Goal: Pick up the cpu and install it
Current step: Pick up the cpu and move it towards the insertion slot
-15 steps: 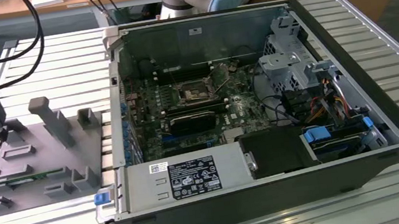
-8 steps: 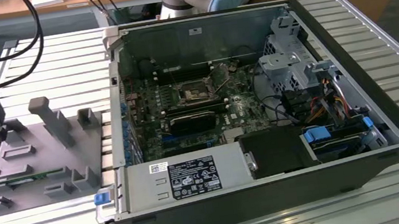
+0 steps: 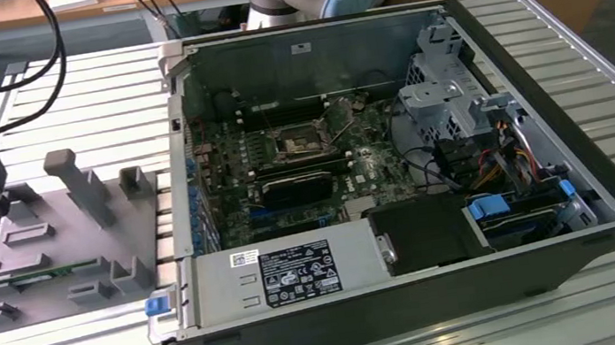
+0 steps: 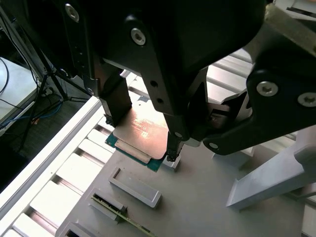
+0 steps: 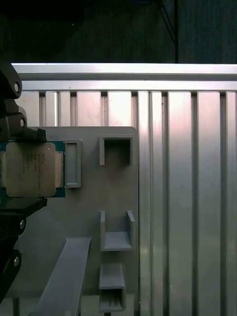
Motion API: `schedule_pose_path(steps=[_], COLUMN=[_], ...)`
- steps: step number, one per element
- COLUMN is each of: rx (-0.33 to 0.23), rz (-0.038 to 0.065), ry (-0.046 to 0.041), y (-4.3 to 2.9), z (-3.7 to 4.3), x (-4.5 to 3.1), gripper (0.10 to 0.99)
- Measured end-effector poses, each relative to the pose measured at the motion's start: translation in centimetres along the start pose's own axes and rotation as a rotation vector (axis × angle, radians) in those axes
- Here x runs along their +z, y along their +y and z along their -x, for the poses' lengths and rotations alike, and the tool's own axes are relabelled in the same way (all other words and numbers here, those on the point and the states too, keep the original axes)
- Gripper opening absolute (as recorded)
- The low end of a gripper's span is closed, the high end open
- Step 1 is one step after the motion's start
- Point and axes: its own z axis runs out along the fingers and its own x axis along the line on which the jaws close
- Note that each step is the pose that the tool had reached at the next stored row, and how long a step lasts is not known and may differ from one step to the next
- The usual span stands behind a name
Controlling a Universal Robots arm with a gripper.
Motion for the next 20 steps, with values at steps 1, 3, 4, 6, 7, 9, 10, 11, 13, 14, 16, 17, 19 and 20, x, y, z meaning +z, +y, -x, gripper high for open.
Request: schedule_pose_path(steps=[1,3,4,6,7,9,10,11,13,14,16,17,19,20], rx=[0.0,0.0,0.0,0.0,0.0,0.0,0.0,0.0,0.0,0.0,0.0,0.0,0.0,0.0], rz=[0.0,0.0,0.0,0.0,0.0,0.0,0.0,0.0,0.0,0.0,0.0,0.0,0.0,0.0], ry=[0.0,0.0004,0.0002,0.0,0.0,0.0001,0.0001,0.0001,0.0001,0.0,0.0,0.0,0.0002,0.0001], y=[0.0,0.01,0.02,0.04,0.04,0.05,0.06,0.06,0.07,0.07,0.08,0.09,0.11,0.12], z=[0.0,0.0,0.0,0.0,0.0,0.0,0.0,0.01,0.0,0.01,0.01,0.01,0.01,0.01], x=[-0.03,-0.14,-0.19,-0.26,-0.31,-0.38,-0.42,-0.47,-0.55,-0.58,-0.66,-0.71,-0.84,-0.96], gripper=[0.541,0.541,0.541,0.541,0.541,0.541,0.541,0.541,0.541,0.541,0.541,0.541,0.541,0.541])
